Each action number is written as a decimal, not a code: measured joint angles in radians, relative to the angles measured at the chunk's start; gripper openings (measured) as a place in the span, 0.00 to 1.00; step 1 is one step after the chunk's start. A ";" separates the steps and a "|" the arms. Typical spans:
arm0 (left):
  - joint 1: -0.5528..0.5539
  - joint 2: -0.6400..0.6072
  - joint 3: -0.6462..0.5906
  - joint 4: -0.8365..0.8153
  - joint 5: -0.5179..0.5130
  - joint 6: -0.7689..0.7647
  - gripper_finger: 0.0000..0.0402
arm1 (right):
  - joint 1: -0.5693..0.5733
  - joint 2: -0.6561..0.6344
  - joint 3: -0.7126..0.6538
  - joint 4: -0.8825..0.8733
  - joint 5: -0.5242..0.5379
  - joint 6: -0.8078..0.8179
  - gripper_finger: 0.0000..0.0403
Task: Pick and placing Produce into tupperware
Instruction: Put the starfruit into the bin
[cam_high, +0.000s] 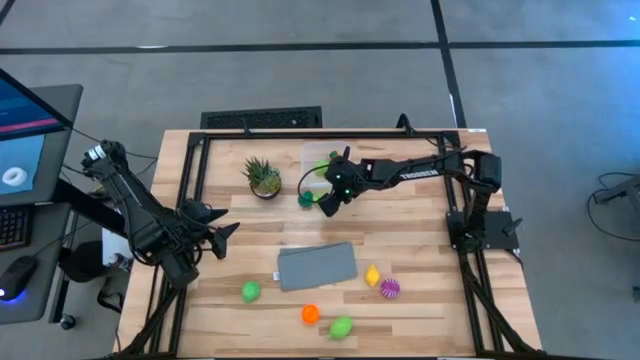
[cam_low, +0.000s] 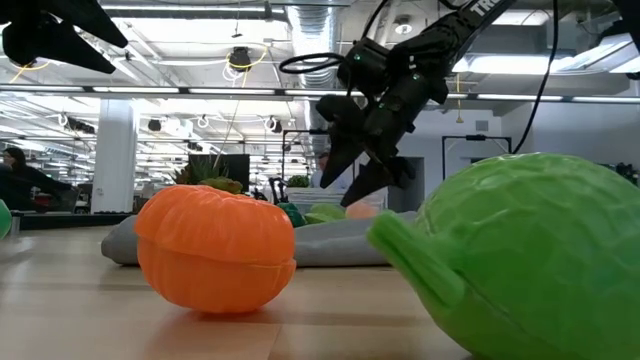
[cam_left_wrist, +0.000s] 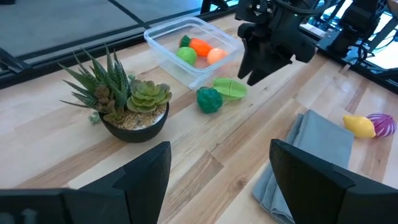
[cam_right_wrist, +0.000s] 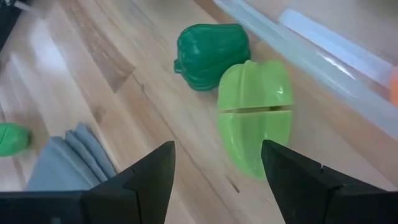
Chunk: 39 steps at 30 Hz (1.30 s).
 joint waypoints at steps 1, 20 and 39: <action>0.000 0.000 0.000 0.000 0.000 -0.003 0.66 | 0.002 0.000 0.000 0.002 -0.001 0.000 0.65; 0.000 0.000 0.000 0.000 -0.002 -0.027 0.66 | 0.006 -0.002 0.011 0.010 -0.036 0.046 0.65; 0.000 0.000 0.000 -0.007 -0.024 -0.020 0.66 | 0.009 -0.002 0.011 -0.058 0.030 0.076 0.92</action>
